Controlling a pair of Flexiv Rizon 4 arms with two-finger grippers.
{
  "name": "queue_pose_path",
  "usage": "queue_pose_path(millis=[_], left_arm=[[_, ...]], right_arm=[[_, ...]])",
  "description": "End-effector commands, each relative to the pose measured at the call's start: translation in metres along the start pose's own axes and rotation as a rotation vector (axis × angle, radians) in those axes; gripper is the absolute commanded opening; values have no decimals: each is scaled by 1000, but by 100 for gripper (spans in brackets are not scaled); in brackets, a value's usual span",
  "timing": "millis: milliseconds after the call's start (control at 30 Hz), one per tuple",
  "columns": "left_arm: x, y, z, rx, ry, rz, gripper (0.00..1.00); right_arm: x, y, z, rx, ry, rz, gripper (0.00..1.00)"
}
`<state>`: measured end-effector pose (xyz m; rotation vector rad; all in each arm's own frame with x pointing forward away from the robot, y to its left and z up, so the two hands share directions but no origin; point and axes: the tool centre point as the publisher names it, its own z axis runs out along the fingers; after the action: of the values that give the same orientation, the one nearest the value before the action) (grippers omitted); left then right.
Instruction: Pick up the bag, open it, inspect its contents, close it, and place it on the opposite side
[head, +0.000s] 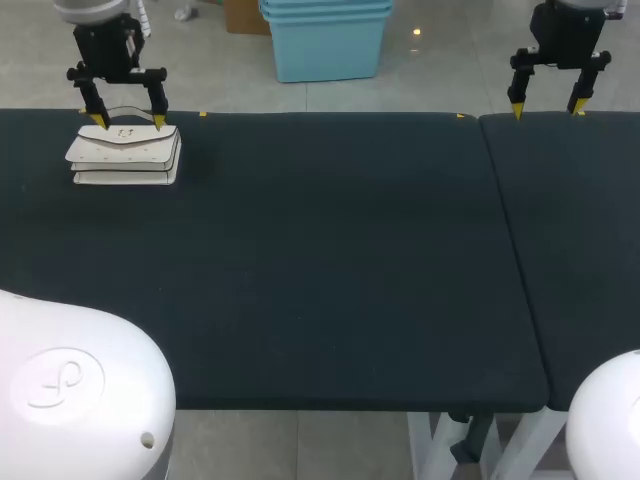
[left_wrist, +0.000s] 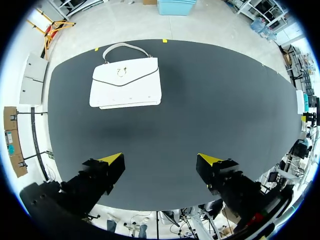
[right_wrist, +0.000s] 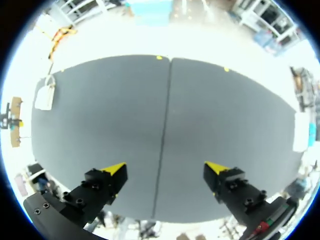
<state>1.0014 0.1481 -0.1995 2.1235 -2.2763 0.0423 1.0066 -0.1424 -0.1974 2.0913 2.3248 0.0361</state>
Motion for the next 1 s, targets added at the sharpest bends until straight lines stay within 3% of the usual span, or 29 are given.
queue_pose_path(millis=[33,267,600,933,1000], left_arm=[[-15,5,1,5,56,23,100],[-42,12,3,24,138,60,100],[-88,4,16,41,305,80,100],[-110,2,25,65,350,88,100],[-113,2,26,67,351,85,100]], right_arm=[[8,-10,2,-82,10,-118,100],[31,-24,11,-208,94,-416,100],[69,-45,27,-396,164,-835,100],[85,-55,43,-479,230,-995,100],[89,-56,46,-465,262,-1004,100]])
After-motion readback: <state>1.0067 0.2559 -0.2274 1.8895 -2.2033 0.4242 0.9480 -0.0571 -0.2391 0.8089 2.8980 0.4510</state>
